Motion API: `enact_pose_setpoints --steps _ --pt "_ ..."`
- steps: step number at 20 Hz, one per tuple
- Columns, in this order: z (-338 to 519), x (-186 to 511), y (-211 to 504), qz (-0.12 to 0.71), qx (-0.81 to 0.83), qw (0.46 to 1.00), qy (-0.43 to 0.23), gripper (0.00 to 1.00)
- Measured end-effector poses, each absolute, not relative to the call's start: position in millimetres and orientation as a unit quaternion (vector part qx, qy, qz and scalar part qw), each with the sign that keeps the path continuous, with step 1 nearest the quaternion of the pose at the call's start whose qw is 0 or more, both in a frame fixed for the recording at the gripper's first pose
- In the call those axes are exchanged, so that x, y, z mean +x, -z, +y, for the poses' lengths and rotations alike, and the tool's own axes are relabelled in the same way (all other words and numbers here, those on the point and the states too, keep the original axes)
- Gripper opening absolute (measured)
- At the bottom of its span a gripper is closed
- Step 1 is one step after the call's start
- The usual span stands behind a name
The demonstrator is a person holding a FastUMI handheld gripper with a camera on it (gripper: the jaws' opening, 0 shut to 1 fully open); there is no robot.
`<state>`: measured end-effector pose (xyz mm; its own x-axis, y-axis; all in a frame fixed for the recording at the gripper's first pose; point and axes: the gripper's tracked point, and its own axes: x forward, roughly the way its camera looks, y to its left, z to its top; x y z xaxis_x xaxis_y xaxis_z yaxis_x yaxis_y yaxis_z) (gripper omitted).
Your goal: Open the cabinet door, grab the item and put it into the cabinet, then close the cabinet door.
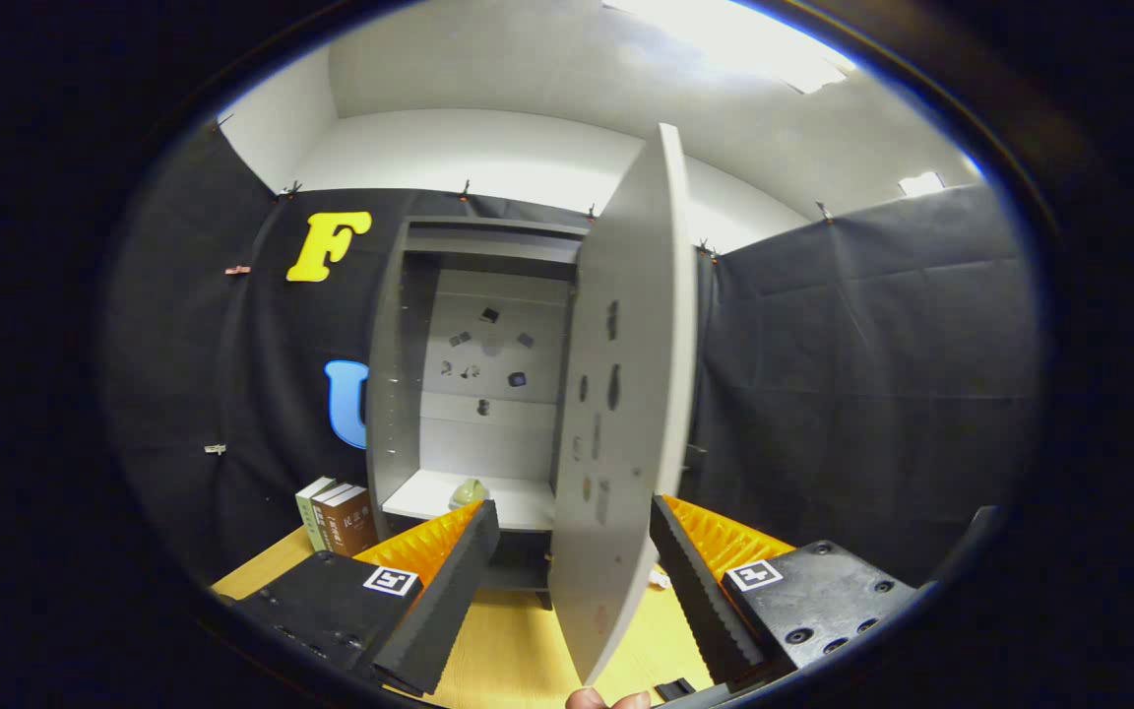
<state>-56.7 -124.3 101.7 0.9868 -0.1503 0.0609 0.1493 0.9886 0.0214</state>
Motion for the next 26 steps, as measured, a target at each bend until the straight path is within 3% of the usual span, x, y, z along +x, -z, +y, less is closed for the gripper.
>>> enact_pose_setpoints --steps 5,10,15,26 --pt "-221 -47 -81 -0.012 0.030 0.987 0.159 0.97" --pt "-279 -3 -48 0.023 0.035 0.981 0.191 0.98" --pt "-271 26 -35 0.033 0.056 0.983 0.171 0.98" --pt "-226 15 -32 0.034 0.069 0.986 0.148 0.96"
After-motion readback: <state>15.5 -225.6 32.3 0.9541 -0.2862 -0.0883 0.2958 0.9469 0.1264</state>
